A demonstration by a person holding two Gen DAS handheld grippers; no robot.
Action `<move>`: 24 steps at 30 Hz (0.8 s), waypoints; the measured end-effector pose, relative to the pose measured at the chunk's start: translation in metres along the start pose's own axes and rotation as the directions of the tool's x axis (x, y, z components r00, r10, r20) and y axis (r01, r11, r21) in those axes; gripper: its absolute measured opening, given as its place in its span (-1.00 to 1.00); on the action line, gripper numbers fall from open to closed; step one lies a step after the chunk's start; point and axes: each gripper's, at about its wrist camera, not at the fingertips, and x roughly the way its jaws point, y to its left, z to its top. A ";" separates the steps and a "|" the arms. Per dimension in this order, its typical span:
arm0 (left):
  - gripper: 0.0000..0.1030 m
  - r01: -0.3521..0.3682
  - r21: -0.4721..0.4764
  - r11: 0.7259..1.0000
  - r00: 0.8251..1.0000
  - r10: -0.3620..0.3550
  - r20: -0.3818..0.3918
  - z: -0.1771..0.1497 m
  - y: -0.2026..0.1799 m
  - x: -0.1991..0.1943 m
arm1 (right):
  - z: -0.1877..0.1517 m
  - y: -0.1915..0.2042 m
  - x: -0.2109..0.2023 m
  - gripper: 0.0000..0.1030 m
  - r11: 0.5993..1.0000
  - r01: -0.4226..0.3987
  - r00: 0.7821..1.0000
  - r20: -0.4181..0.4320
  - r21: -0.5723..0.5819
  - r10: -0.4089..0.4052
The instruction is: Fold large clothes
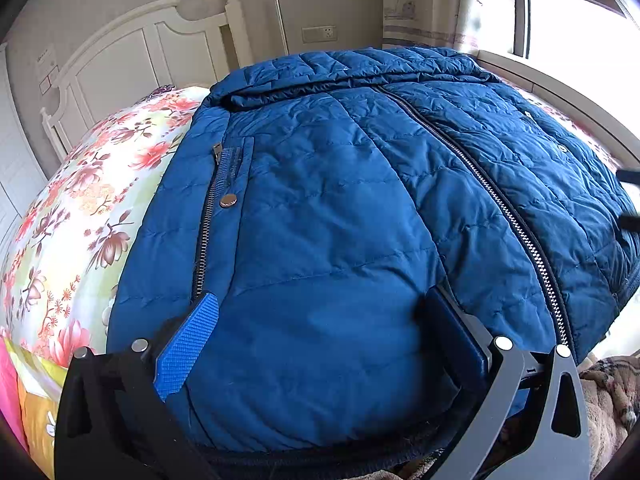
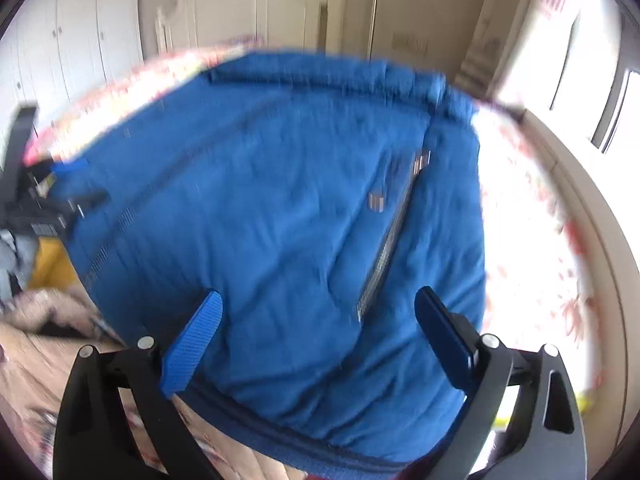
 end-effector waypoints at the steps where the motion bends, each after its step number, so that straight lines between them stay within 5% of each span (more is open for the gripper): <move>1: 0.91 0.000 0.000 1.000 1.000 0.000 0.000 0.000 0.000 0.000 | 0.001 -0.002 -0.002 0.86 1.000 0.003 1.000 0.014 0.013 -0.003; 5: 0.91 0.001 0.001 1.000 1.000 -0.001 0.002 0.000 0.000 0.000 | -0.004 -0.018 0.025 0.88 0.994 0.098 0.994 -0.059 0.057 -0.094; 7: 0.91 0.000 0.001 1.000 1.000 0.000 0.003 0.000 0.000 0.000 | -0.012 -0.027 0.029 0.89 0.992 0.044 0.998 -0.042 0.116 -0.039; 11: 0.91 0.009 0.001 1.000 0.999 -0.009 -0.038 0.010 0.003 -0.003 | 0.000 -0.024 0.021 0.87 0.995 0.067 0.996 -0.060 0.072 -0.063; 16: 0.91 0.018 0.012 1.000 1.000 -0.019 0.020 0.078 0.013 -0.008 | 0.051 -0.022 0.012 0.87 0.997 0.060 0.997 0.043 0.049 -0.062; 19: 0.91 -0.030 0.021 0.999 1.000 0.030 -0.004 0.127 0.013 0.030 | 0.097 -0.026 0.038 0.88 0.998 0.045 0.997 0.058 0.047 -0.048; 24: 0.91 -0.077 -0.024 0.997 0.990 0.074 -0.119 0.165 0.023 0.115 | 0.154 -0.032 0.118 0.88 0.992 0.046 0.998 -0.053 0.120 -0.040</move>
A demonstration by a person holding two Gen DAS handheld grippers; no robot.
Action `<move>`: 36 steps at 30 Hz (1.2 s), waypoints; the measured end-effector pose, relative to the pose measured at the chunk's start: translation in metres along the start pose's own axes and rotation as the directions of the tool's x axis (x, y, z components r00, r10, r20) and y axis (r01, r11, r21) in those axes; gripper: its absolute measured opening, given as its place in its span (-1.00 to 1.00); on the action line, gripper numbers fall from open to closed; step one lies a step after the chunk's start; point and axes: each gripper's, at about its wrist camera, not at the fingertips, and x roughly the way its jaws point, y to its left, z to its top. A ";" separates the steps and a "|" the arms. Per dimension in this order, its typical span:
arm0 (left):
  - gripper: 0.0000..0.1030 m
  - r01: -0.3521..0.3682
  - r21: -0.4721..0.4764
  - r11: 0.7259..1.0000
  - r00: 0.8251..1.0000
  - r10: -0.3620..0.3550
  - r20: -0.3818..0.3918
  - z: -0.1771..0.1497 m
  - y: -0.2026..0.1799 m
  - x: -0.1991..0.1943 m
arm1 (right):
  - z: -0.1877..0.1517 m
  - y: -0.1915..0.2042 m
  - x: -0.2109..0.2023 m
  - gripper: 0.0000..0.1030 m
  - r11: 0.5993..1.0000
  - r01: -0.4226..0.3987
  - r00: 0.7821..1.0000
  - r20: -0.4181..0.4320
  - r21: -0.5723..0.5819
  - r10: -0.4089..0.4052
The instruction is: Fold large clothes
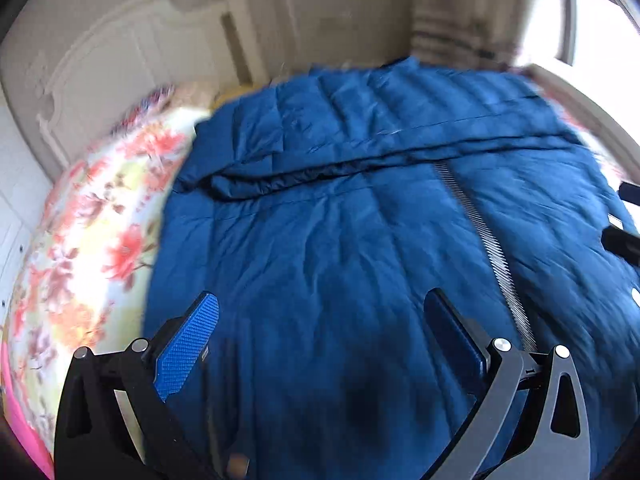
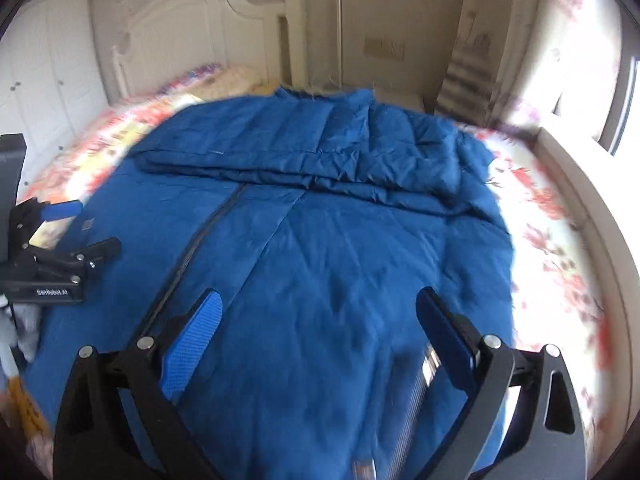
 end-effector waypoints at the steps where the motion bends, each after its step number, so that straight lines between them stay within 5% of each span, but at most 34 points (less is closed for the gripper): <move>1: 0.91 -0.005 -0.010 1.000 1.000 0.004 -0.024 0.002 0.002 0.012 | 0.004 0.003 0.016 0.88 1.000 0.010 1.000 -0.027 -0.001 -0.010; 3: 0.91 0.045 -0.054 0.998 0.998 -0.048 -0.049 0.002 0.011 0.026 | 0.005 -0.002 0.049 0.92 1.000 0.016 0.992 -0.128 0.012 -0.014; 5: 0.91 0.052 -0.062 0.997 0.997 -0.055 -0.050 0.001 0.019 0.022 | 0.005 -0.005 0.048 0.88 1.000 -0.008 0.993 -0.119 0.027 0.011; 10: 0.91 0.159 -0.139 0.977 0.987 -0.156 0.034 -0.029 0.073 -0.030 | -0.014 -0.019 -0.032 0.88 0.996 -0.090 0.996 -0.012 0.009 0.090; 14: 0.91 0.187 -0.174 0.967 0.981 -0.175 0.080 -0.096 0.125 -0.077 | -0.076 -0.046 -0.097 0.90 0.997 -0.064 0.998 0.017 -0.032 0.065; 19: 0.91 0.271 -0.227 0.935 0.961 -0.248 0.126 -0.181 0.154 -0.115 | -0.178 -0.080 -0.142 0.87 0.995 -0.086 0.996 -0.006 0.058 0.087; 24: 0.91 0.222 -0.222 0.949 0.973 -0.200 0.117 -0.210 0.147 -0.110 | -0.215 -0.082 -0.158 0.85 0.988 -0.093 0.994 0.073 0.126 0.084; 32: 0.91 0.150 -0.193 0.970 0.985 -0.130 0.115 -0.216 0.122 -0.101 | -0.226 -0.037 -0.133 0.84 0.999 0.039 0.997 0.060 -0.010 -0.039; 34: 0.89 0.145 -0.194 0.970 0.986 -0.125 0.113 -0.217 0.121 -0.102 | -0.230 -0.033 -0.134 0.71 0.999 0.049 0.995 0.083 -0.008 -0.049; 36: 0.89 0.152 -0.177 0.972 0.985 -0.134 0.110 -0.221 0.115 -0.105 | -0.232 -0.028 -0.140 0.30 0.999 0.042 0.993 0.110 -0.012 -0.041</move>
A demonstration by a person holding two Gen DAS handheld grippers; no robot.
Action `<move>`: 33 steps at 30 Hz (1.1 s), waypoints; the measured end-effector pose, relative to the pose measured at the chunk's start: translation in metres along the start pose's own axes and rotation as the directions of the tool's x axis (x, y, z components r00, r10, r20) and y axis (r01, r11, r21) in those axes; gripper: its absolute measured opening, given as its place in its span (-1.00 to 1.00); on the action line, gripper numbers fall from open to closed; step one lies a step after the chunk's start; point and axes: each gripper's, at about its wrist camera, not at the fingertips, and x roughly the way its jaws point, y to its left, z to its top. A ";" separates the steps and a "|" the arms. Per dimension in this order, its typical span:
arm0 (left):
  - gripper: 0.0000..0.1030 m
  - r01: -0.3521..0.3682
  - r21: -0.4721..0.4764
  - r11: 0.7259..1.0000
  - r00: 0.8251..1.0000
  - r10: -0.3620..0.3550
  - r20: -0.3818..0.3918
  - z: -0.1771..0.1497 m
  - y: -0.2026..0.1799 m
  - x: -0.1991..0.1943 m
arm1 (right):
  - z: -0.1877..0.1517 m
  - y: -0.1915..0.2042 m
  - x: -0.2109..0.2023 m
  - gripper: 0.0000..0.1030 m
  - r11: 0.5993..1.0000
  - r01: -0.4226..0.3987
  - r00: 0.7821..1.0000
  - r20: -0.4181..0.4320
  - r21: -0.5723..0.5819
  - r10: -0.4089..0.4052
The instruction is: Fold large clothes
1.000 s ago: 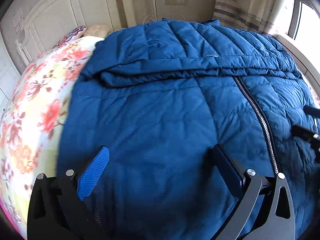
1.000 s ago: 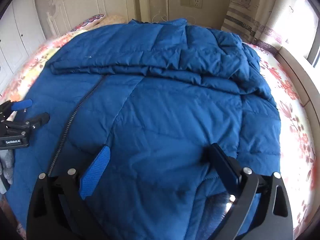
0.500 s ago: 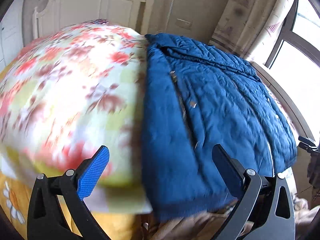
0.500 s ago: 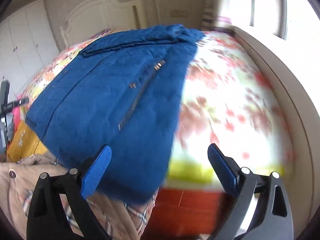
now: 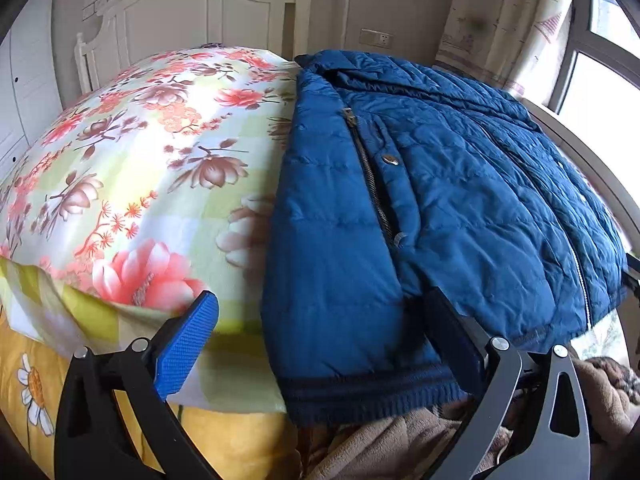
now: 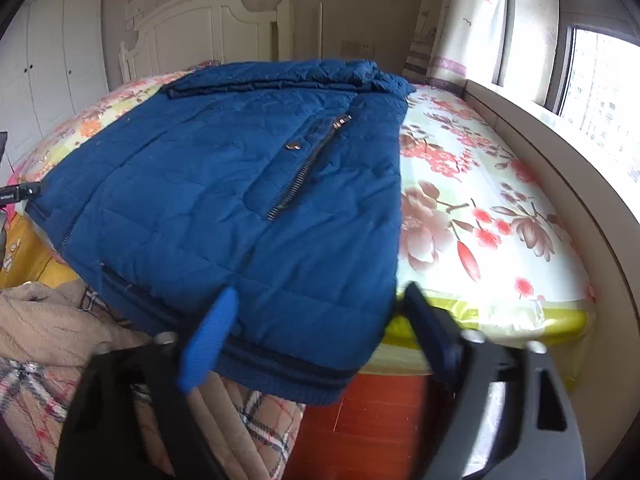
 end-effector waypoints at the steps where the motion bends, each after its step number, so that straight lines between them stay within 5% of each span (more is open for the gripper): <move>1: 0.89 0.000 0.015 1.000 1.000 0.000 -0.002 -0.002 -0.003 -0.001 | 0.000 0.005 0.000 0.27 1.000 0.016 1.000 0.006 -0.006 -0.016; 3: 0.82 0.006 0.020 1.000 1.000 -0.006 0.002 -0.004 -0.005 -0.001 | -0.001 0.009 0.000 0.26 0.999 0.030 0.999 0.010 -0.011 -0.030; 5: 0.35 0.027 0.013 1.000 0.999 -0.028 0.016 -0.005 -0.005 -0.005 | 0.000 0.005 -0.001 0.22 1.000 0.007 1.000 0.011 0.018 -0.008; 7: 0.13 0.053 0.016 0.998 0.998 -0.054 0.023 -0.005 -0.007 -0.011 | -0.001 0.002 -0.003 0.12 1.000 -0.003 1.000 0.018 0.021 0.003; 11: 0.11 0.034 0.042 0.999 0.999 -0.035 0.026 -0.005 -0.013 -0.013 | -0.003 0.004 -0.005 0.05 0.999 -0.011 0.999 0.041 0.034 0.009; 14: 0.18 0.026 0.040 0.999 0.999 -0.027 0.026 -0.006 -0.013 -0.010 | -0.003 0.005 -0.002 0.48 1.000 -0.015 0.999 0.050 0.024 0.013; 16: 0.19 0.015 0.032 0.999 1.000 -0.016 0.027 -0.007 -0.014 -0.009 | -0.003 0.011 0.002 0.48 1.000 0.008 0.998 0.056 0.012 -0.009; 19: 0.13 0.010 0.043 0.999 1.000 -0.011 0.022 -0.007 -0.017 -0.010 | -0.005 0.012 0.001 0.12 1.000 0.020 0.997 0.080 0.011 -0.021; 21: -0.14 0.031 0.054 0.998 0.999 -0.033 0.024 -0.008 -0.019 -0.013 | -0.005 0.007 -0.003 -0.33 0.999 -0.023 0.995 0.095 0.040 0.019; 23: -0.63 0.074 0.049 0.996 0.996 -0.076 0.040 -0.008 -0.020 -0.021 | -0.005 0.008 -0.007 -0.63 0.997 -0.058 0.993 0.106 0.045 0.053; 24: -0.65 0.103 0.034 0.994 0.993 -0.105 0.049 -0.008 -0.019 -0.025 | -0.004 0.006 -0.010 -0.73 0.994 -0.080 0.991 0.112 0.069 0.072; 28: -0.68 0.269 -0.080 0.960 0.960 -0.260 0.103 -0.012 0.002 -0.051 | -0.004 -0.019 -0.023 -0.77 0.955 -0.225 0.970 0.136 0.190 0.202; 33: -0.69 0.488 -0.161 0.858 0.859 -0.440 0.261 -0.032 0.029 -0.123 | -0.010 -0.032 -0.095 -0.78 0.883 -0.433 0.883 0.282 0.182 0.375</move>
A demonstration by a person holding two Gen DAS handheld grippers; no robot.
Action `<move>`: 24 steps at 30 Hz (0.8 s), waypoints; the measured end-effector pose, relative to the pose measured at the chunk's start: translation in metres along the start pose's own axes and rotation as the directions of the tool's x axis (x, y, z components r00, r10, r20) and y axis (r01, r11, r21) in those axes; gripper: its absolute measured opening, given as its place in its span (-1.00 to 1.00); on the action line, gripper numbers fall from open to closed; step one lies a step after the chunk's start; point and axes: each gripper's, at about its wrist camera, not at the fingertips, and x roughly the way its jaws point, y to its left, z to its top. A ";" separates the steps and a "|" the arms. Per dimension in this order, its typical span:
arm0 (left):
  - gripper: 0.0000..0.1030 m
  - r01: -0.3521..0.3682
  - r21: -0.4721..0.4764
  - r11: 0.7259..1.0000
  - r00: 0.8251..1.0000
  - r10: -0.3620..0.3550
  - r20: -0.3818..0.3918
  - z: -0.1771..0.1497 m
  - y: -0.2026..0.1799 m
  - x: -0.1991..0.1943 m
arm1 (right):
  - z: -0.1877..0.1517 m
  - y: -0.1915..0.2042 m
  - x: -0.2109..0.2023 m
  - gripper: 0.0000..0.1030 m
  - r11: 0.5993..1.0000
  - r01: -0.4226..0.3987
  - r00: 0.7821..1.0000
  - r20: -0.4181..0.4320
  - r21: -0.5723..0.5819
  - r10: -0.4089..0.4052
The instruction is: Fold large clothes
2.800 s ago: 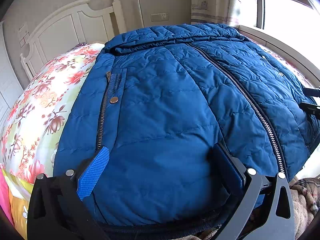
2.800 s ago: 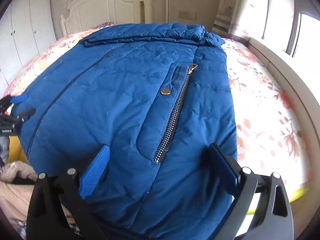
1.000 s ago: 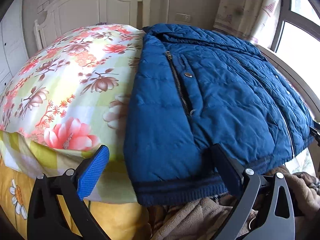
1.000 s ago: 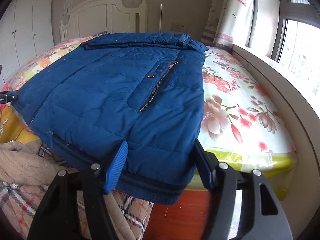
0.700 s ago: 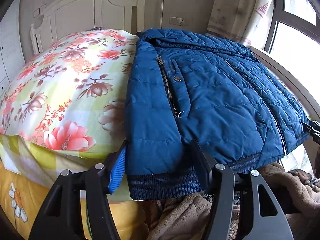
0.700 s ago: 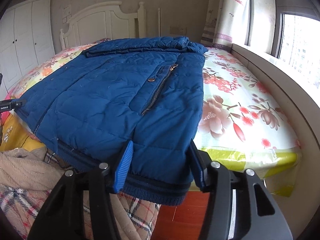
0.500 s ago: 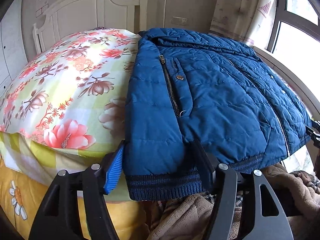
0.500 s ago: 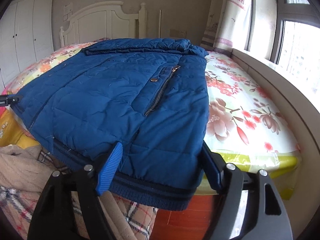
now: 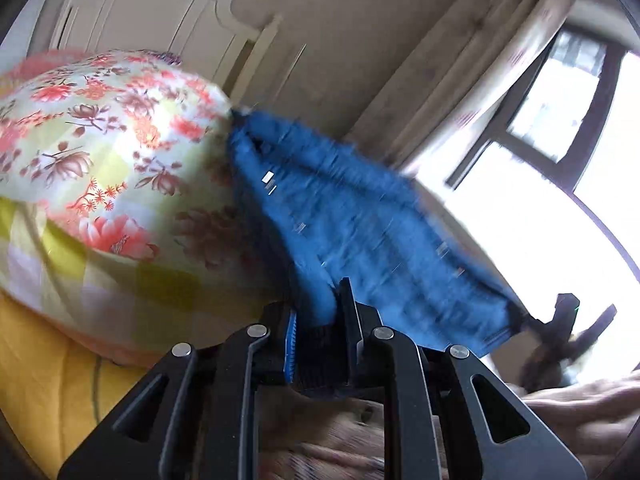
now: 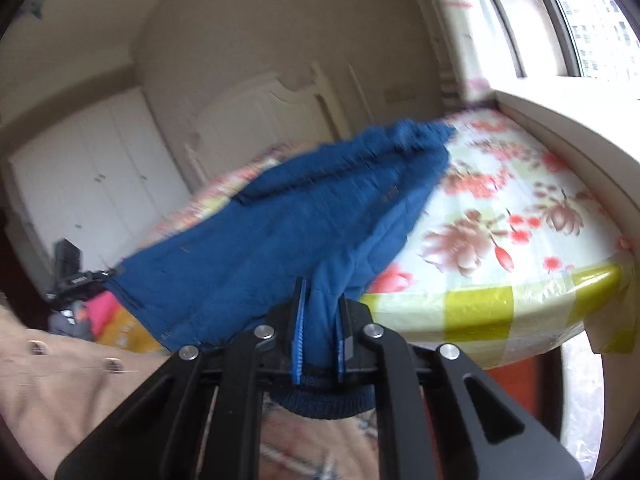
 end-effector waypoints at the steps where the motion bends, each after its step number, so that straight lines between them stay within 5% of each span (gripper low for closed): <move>1: -0.69 0.047 -0.012 0.999 0.998 -0.046 0.034 0.000 -0.005 -0.016 | 0.003 0.011 -0.016 -0.78 0.999 -0.026 0.999 0.031 -0.019 0.026; 4: -0.69 0.157 -0.026 0.987 0.980 -0.152 0.131 0.011 -0.017 -0.044 | 0.020 0.038 -0.050 -0.78 0.995 -0.059 0.990 0.124 -0.075 0.068; 6: -0.69 0.236 -0.044 0.971 0.951 -0.222 0.217 0.036 -0.019 -0.053 | 0.049 0.054 -0.057 -0.78 0.991 -0.053 0.982 0.171 -0.126 0.074; 8: -0.68 0.295 -0.083 0.952 0.928 -0.265 0.262 0.072 -0.014 -0.042 | 0.078 0.057 -0.051 -0.78 0.989 -0.040 0.982 0.179 -0.140 0.065; 10: -0.68 0.300 -0.115 0.947 0.924 -0.258 0.282 0.112 -0.010 -0.018 | 0.120 0.052 -0.029 -0.78 0.991 -0.021 0.982 0.181 -0.131 0.045; 16: -0.66 0.160 -0.234 0.959 0.973 -0.113 0.201 0.233 0.015 0.118 | 0.232 -0.019 0.097 -0.70 0.994 0.050 0.995 0.087 0.095 -0.058; 19: -0.63 0.064 -0.375 0.925 0.997 -0.043 0.064 0.281 0.058 0.201 | 0.269 -0.093 0.179 -0.26 0.939 0.050 0.999 -0.025 0.341 -0.044; 20: -0.63 0.034 -0.453 0.891 0.999 -0.030 0.016 0.291 0.080 0.224 | 0.274 -0.114 0.190 0.44 0.906 0.059 0.998 -0.019 0.418 -0.057; 22: -0.61 -0.013 -0.499 0.866 1.000 0.014 -0.002 0.301 0.107 0.241 | 0.278 -0.151 0.193 0.59 0.873 0.058 0.995 0.047 0.483 -0.092; 24: -0.55 -0.085 -0.445 0.891 0.995 0.097 0.005 0.309 0.126 0.241 | 0.281 -0.164 0.191 0.54 0.898 0.112 0.987 0.054 0.426 -0.149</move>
